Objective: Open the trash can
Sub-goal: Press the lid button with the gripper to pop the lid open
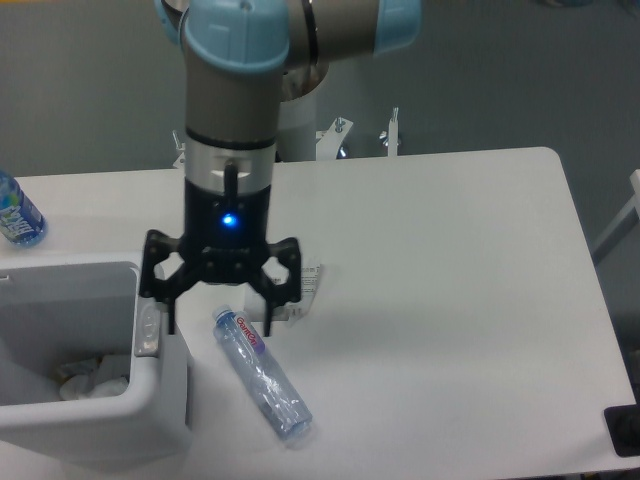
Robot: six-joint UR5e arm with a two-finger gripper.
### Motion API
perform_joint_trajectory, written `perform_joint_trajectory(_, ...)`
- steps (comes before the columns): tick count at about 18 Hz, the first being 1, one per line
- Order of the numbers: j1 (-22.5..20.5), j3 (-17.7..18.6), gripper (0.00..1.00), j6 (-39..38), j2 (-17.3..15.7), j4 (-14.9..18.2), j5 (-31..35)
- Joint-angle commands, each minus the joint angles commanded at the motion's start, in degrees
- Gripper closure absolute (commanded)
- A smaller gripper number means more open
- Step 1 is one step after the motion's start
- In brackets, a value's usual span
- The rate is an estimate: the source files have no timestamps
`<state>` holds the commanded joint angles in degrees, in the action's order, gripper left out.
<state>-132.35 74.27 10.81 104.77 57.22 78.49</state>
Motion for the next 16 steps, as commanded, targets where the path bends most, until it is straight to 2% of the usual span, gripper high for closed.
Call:
perform_joint_trajectory(4, -4.0, 0.3, 0.00, 2.3, -0.7, -0.3, 0.4)
perform_joint_trajectory(7, -6.0, 1.6, 0.00, 6.4, -1.5, 0.8, 5.2)
perform_joint_trajectory(13, -7.0, 6.9, 0.00, 26.0, -2.8, 2.5, 16.2)
perform_joint_trajectory(16, -7.0, 9.0, 0.00, 30.8, -3.2, 2.4, 18.5)
